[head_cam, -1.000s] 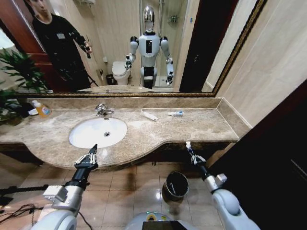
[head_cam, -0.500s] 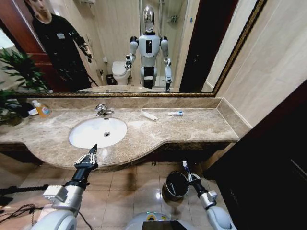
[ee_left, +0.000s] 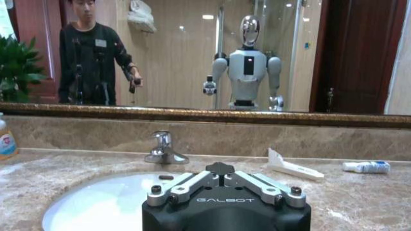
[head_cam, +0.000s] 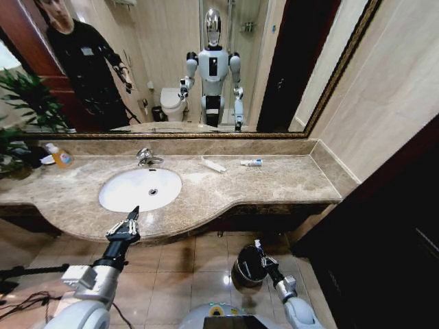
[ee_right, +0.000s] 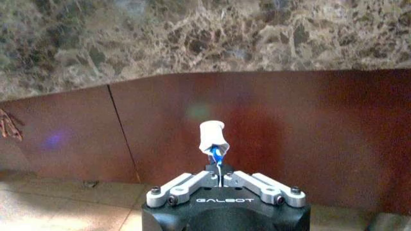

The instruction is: Pick up the trash from the sink and place it in the trash bin.

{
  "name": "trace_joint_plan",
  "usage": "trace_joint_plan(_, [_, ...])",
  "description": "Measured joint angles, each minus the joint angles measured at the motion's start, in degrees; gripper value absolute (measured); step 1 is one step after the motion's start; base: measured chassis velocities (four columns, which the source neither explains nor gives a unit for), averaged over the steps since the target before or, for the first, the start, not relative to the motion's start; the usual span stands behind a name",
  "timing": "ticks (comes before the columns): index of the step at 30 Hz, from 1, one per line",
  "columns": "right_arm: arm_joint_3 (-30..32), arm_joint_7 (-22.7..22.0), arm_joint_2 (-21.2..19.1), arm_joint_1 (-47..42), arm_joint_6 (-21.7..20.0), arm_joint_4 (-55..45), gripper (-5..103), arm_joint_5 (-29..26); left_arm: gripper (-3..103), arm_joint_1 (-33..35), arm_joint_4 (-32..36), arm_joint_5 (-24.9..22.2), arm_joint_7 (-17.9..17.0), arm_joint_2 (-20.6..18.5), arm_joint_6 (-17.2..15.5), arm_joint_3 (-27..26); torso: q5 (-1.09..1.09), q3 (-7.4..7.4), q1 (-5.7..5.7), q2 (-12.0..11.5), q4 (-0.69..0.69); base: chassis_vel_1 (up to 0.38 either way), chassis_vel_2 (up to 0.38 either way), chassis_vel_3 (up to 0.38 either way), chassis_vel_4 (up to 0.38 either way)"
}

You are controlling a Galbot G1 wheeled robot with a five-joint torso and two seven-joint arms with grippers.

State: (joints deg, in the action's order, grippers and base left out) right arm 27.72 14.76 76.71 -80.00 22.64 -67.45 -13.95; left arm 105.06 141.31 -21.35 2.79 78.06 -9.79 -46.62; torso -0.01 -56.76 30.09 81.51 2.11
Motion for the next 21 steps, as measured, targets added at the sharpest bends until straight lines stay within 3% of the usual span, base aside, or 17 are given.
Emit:
trace_joint_plan(4, [0.0, -1.0, 0.3, 0.2, 0.5, 0.8, 0, 0.3, 0, 0.0, 0.0, 0.0, 0.0, 0.0, 0.0, 0.0, 0.0, 0.0, 0.0, 0.0, 0.0, 0.0, 0.0, 0.0, 0.0])
trace_joint_plan(6, [0.1, -1.2, 0.3, 0.1, 0.8, 0.9, 5, 0.4, 0, 0.0, 0.0, 0.0, 0.0, 0.0, 0.0, 0.0, 0.0, 0.0, 0.0, 0.0, 0.0, 0.0, 0.0, 0.0, 0.0])
trace_joint_plan(9, [0.0, -1.8, 0.2, -0.1, 1.5, 1.0, 21, 0.4, 0, 0.0, 0.0, 0.0, 0.0, 0.0, 0.0, 0.0, 0.0, 0.0, 0.0, 0.0, 0.0, 0.0, 0.0, 0.0, 0.0])
trace_joint_plan(15, [0.0, -2.6, 0.5, -0.3, 2.0, 0.9, 37, 1.1, 0, 0.0, 0.0, 0.0, 0.0, 0.0, 0.0, 0.0, 0.01, 0.0, 0.0, 0.0, 0.0, 0.0, 0.0, 0.0, 0.0])
trace_joint_plan(18, [0.0, -3.1, 0.8, -0.5, 2.1, 0.5, 53, 1.8, 0, 0.0, 0.0, 0.0, 0.0, 0.0, 0.0, 0.0, 0.01, 0.0, 0.0, 0.0, 0.0, 0.0, 0.0, 0.0, 0.0])
trace_joint_plan(20, [-0.1, -3.2, 0.8, -0.6, 2.1, 0.3, 53, 2.0, 0, 0.0, 0.0, 0.0, 0.0, 0.0, 0.0, 0.0, 0.0, 0.0, 0.0, 0.0, 0.0, 0.0, 0.0, 0.0, 0.0])
trace_joint_plan(21, [-0.1, -3.5, 0.9, -0.7, 2.1, 0.1, 65, 2.2, 0, 0.0, 0.0, 0.0, 0.0, 0.0, 0.0, 0.0, 0.01, 0.0, 0.0, 0.0, 0.0, 0.0, 0.0, 0.0, 0.0])
